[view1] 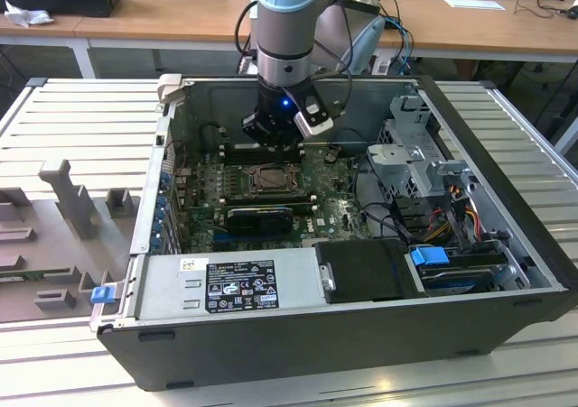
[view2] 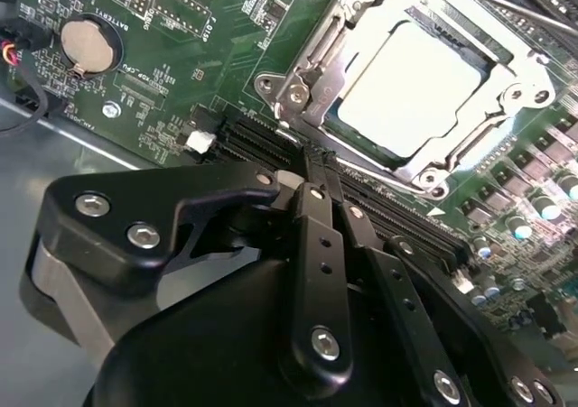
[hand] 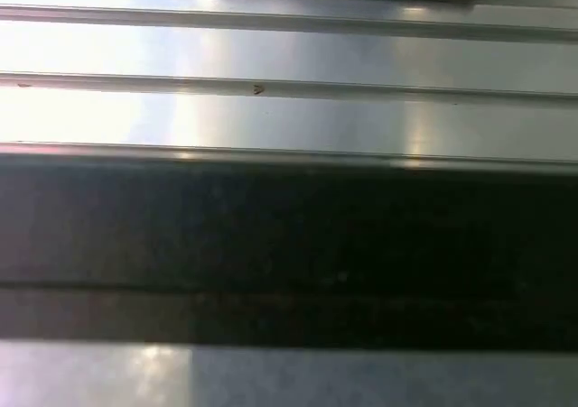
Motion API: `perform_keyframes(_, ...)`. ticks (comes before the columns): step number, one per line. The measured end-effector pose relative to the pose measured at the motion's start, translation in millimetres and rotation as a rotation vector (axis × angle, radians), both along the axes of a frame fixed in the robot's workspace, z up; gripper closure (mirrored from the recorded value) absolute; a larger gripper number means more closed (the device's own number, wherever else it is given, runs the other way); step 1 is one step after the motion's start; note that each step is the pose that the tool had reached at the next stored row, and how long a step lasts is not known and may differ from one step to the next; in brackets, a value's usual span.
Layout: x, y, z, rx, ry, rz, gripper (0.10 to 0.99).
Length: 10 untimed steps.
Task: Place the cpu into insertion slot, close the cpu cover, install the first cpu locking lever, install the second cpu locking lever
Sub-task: 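Install the first cpu locking lever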
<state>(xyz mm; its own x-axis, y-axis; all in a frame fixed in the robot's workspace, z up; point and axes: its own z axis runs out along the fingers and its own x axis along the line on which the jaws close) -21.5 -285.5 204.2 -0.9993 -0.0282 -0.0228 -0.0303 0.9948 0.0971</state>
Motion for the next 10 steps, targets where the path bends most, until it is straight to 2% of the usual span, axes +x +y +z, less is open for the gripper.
perform_keyframes(3, 0.2, 0.0, -1.5, -0.006, 0.0, 0.0, 0.98)
perform_keyframes(4, 0.2, 0.0, -1.5, -0.013, 0.0, 0.0, 0.98)
perform_keyframes(6, 0.2, 0.0, 2.2, -0.013, 0.0, 0.0, 0.98)
perform_keyframes(8, 0.3, 0.1, 2.7, -0.013, -0.0002, 0.0, 0.98)
perform_keyframes(10, 1.3, 0.4, 0.7, -0.028, 0.0, 0.0, 0.98)
